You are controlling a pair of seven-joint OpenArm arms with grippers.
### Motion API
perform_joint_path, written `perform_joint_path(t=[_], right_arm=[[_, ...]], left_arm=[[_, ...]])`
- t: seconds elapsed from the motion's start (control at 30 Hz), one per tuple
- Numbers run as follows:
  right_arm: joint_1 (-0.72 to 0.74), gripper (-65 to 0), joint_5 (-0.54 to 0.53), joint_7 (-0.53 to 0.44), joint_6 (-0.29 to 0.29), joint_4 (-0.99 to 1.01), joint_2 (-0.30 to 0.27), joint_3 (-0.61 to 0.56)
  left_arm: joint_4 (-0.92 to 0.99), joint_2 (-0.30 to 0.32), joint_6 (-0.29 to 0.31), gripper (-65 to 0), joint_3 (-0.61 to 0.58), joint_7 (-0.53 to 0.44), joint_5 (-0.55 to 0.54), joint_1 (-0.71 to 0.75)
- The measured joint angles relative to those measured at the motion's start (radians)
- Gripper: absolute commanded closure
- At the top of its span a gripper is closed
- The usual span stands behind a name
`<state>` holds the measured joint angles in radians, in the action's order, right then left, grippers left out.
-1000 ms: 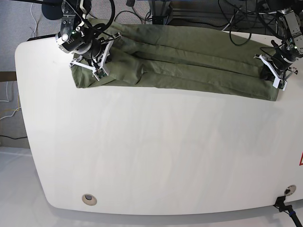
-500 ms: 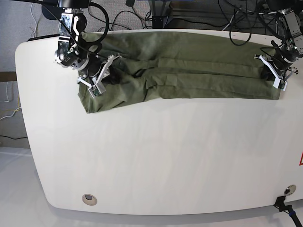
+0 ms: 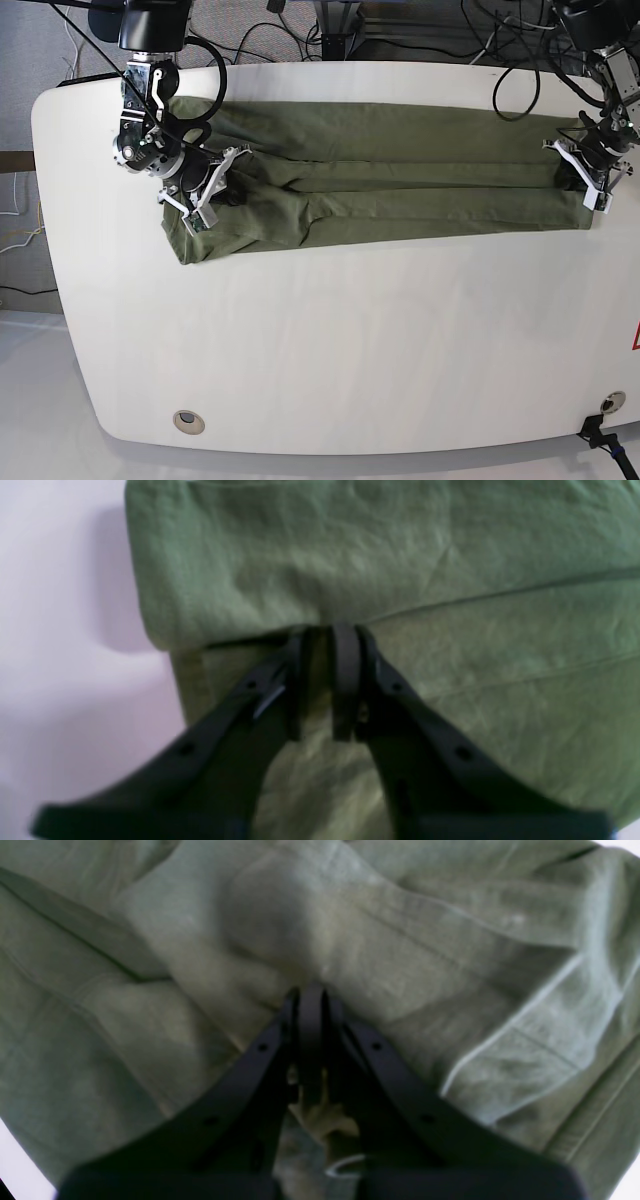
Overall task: Fold the T-shirt properly
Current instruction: 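Lower the folded edge onto the shirt and release both grippers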
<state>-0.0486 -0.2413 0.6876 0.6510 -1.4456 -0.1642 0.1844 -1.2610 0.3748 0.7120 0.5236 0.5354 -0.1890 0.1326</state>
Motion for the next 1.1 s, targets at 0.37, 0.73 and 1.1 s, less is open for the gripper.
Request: perform_joint_path(t=[0.37,0.73,1.1], right_arm=[[0.000,0.0,0.000,-0.008,0.000,0.002,-0.002,-0.002],[0.000,0.0,0.001,-0.011,-0.004,0.002,0.001,-0.002],[-0.002,0.0,0.000,-0.014,-0.003,0.002,0.001,-0.002]], left_arm=[[-0.228,0.027,-0.013,-33.7,0.235,0.327,-0.133,0.017],[-0.040,0.082,-0.019,-46.8,0.188,0.443,-0.375,0.058],[0.100,0.082,-0.011,-46.5,0.062,0.307,-0.438,-0.019]])
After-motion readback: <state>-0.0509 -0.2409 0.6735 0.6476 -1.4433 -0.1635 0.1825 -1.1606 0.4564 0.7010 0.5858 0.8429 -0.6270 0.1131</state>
